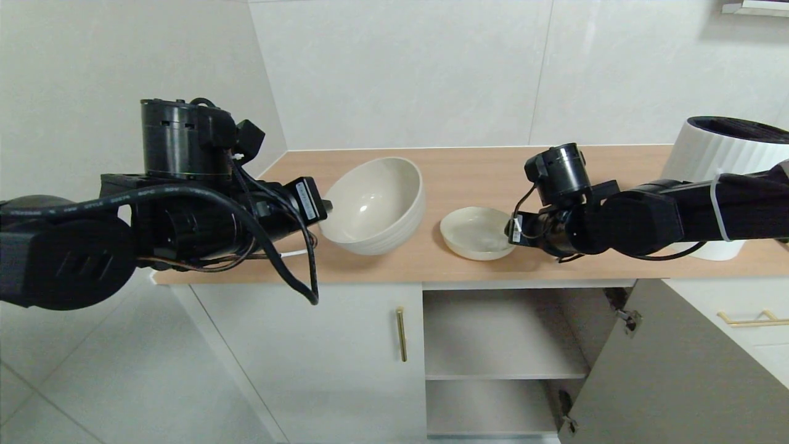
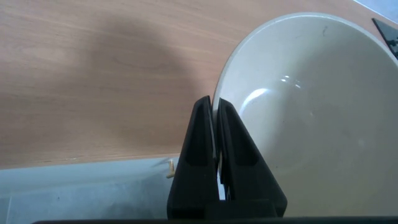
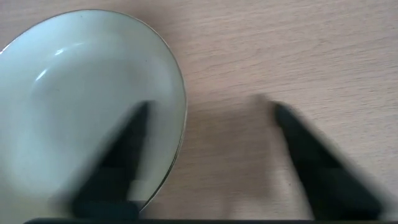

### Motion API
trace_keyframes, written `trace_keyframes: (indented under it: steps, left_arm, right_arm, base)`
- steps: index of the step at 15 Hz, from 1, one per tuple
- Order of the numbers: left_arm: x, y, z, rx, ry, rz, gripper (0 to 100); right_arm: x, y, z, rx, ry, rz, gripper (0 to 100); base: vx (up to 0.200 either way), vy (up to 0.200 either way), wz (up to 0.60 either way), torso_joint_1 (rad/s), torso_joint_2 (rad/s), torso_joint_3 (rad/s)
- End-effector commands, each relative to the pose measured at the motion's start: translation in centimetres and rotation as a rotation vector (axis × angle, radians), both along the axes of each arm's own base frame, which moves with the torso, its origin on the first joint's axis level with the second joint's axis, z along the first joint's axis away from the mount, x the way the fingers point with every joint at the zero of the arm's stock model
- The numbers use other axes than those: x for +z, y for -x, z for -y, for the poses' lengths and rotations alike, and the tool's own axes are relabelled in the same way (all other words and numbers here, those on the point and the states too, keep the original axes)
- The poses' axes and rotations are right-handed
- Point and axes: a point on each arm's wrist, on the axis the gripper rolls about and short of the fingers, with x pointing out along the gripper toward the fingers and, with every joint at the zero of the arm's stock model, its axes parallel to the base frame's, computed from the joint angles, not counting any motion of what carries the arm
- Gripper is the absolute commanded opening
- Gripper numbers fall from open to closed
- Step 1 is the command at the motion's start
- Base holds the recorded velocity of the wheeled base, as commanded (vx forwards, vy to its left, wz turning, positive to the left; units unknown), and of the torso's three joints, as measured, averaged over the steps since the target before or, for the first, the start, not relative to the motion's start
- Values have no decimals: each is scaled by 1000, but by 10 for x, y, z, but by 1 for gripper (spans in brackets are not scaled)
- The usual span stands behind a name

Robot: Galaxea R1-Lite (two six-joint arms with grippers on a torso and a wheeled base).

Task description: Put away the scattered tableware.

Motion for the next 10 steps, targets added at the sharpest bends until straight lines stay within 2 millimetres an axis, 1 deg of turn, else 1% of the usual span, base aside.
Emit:
trace_keyframes:
  steps: [1, 7, 9, 10]
  left_arm:
    - [0, 0, 0, 1, 1, 0, 0]
    - [5, 3, -2, 0, 7, 13, 0]
    - [1, 8, -3, -13, -2, 2, 0]
    - [1, 14, -5, -31, -1, -2, 0]
  right_arm:
    - [5, 3, 1, 7, -7, 6, 0]
    - [7, 5, 2, 15, -13, 6, 0]
    - [17, 14, 6, 41, -24, -15, 0]
    - [27, 23, 10, 71, -45, -25, 0]
  base:
    - [0, 0, 0, 0, 0, 0]
    - [0, 0, 0, 0, 0, 0]
    - [0, 0, 0, 0, 0, 0]
    - [0, 0, 0, 0, 0, 0]
